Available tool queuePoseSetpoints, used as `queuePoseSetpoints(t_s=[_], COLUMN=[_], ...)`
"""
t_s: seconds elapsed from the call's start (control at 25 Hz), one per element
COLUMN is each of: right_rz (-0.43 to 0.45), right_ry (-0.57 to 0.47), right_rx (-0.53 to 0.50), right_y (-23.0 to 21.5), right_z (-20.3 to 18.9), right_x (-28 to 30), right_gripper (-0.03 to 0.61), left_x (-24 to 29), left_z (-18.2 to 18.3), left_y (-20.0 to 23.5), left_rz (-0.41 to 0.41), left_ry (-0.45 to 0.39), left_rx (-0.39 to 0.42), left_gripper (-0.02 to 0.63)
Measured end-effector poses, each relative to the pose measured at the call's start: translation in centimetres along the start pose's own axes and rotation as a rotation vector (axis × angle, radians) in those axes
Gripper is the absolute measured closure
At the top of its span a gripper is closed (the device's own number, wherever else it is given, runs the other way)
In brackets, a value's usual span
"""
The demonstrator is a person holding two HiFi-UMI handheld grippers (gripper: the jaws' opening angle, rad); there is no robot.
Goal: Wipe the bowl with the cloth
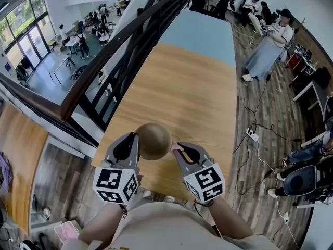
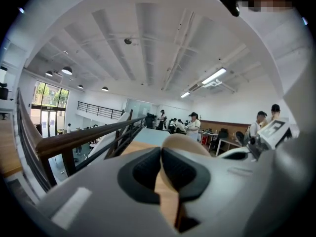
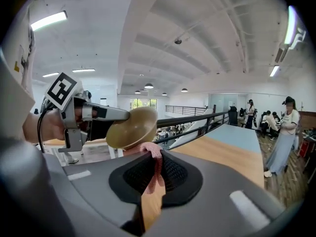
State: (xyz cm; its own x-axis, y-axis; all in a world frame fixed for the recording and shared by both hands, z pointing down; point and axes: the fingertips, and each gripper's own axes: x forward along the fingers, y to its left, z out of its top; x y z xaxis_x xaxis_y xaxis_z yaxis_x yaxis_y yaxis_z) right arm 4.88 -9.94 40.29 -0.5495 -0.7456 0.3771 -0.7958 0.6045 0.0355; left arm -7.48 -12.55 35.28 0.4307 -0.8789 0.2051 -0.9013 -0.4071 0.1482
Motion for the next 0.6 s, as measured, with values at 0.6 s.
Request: queuePoseSetpoints(t_s=[0.6], right_rz=[-0.079], right_ry=[-0.112], right_rx=[-0.001], right_y=[-3.2], right_z=[3.6], right_x=[-0.6], right_gripper=[0.554], left_x=[0.8], left_z=[-2.4], left_y=[-2.6], left_rz=[-0.074], left_ry=[0.069], left_rx=[0.046], left_gripper=[0.6])
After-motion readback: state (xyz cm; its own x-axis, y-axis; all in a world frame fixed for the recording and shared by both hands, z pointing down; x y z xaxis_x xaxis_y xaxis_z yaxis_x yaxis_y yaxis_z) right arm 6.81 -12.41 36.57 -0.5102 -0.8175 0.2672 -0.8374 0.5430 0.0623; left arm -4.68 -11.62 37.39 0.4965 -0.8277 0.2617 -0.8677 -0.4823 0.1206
